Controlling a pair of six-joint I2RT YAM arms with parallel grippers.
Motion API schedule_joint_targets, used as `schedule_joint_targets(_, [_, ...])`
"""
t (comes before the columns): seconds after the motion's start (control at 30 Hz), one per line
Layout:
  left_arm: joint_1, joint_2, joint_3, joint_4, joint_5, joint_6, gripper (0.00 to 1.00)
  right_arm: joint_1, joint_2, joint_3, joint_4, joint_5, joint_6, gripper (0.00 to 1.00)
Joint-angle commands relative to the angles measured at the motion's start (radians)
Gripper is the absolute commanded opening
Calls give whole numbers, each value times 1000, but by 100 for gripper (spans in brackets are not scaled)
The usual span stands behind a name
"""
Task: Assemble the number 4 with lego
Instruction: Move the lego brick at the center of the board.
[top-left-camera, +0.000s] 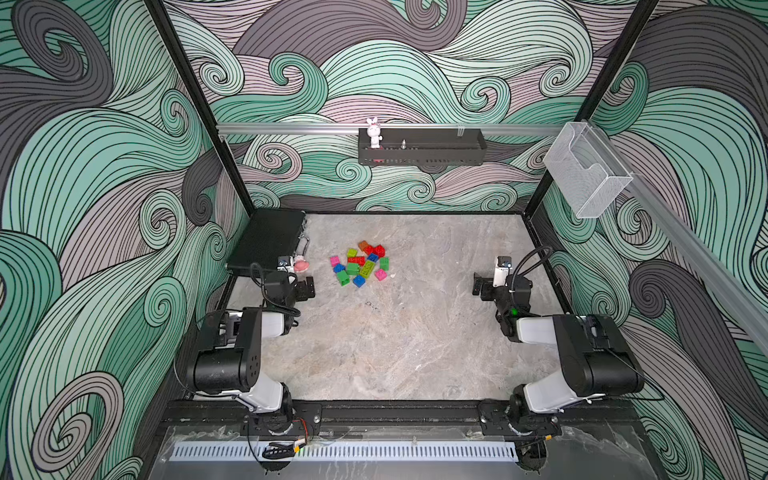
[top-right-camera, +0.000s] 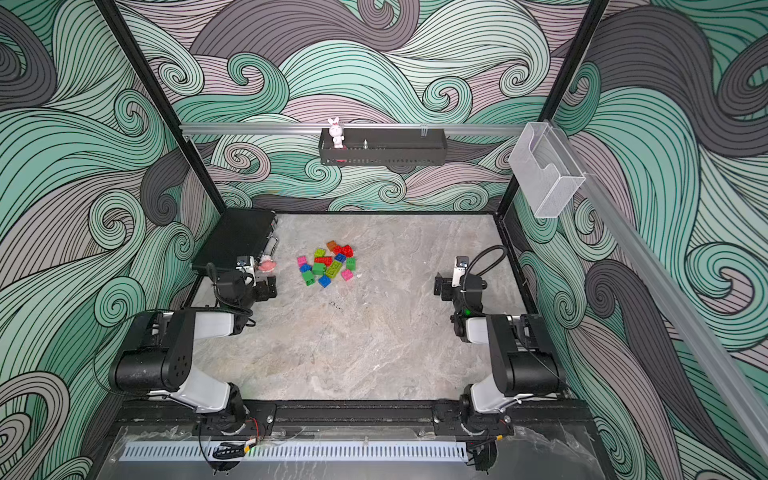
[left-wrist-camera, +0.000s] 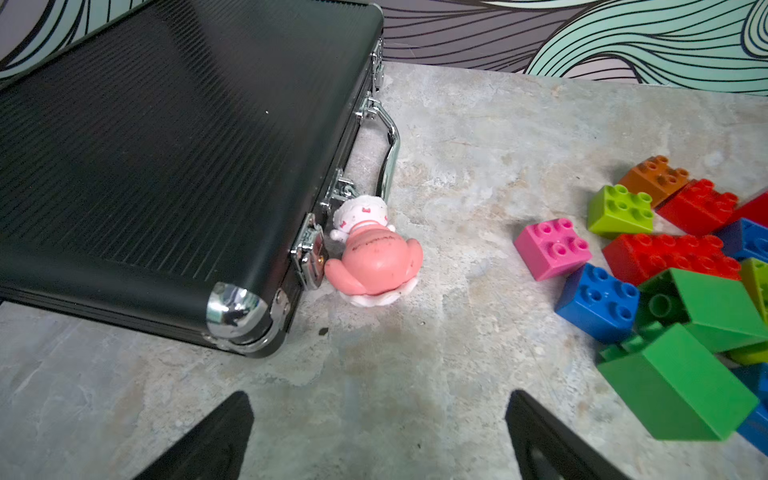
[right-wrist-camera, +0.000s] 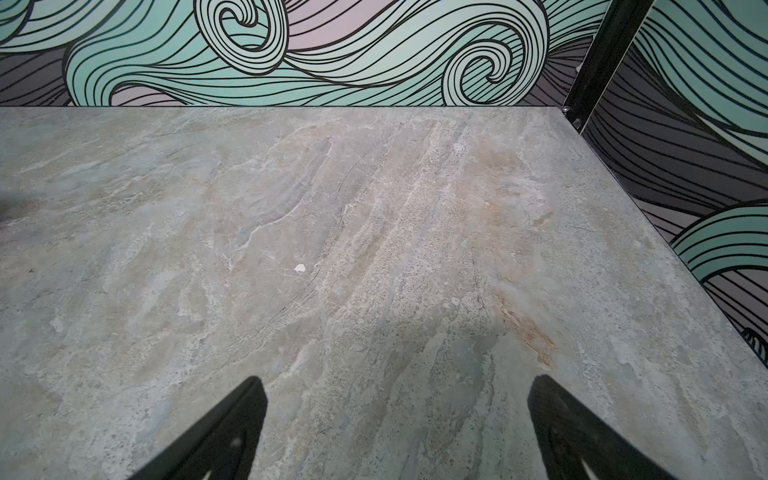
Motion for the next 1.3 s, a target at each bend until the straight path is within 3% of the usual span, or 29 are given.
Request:
schedule_joint_targets(0.0, [6,-19,24,-3,14,1,99,1,-1,13,12,-3,-4,99])
schedule_joint_targets(1.17, [6,-23,18,11,22,10,99,-1,-4,11,13,-5,-4,99])
schedule_joint_targets(1.27, [-2,-103,72,-125,42,37,99,0,-44,22,-26,17,7,99])
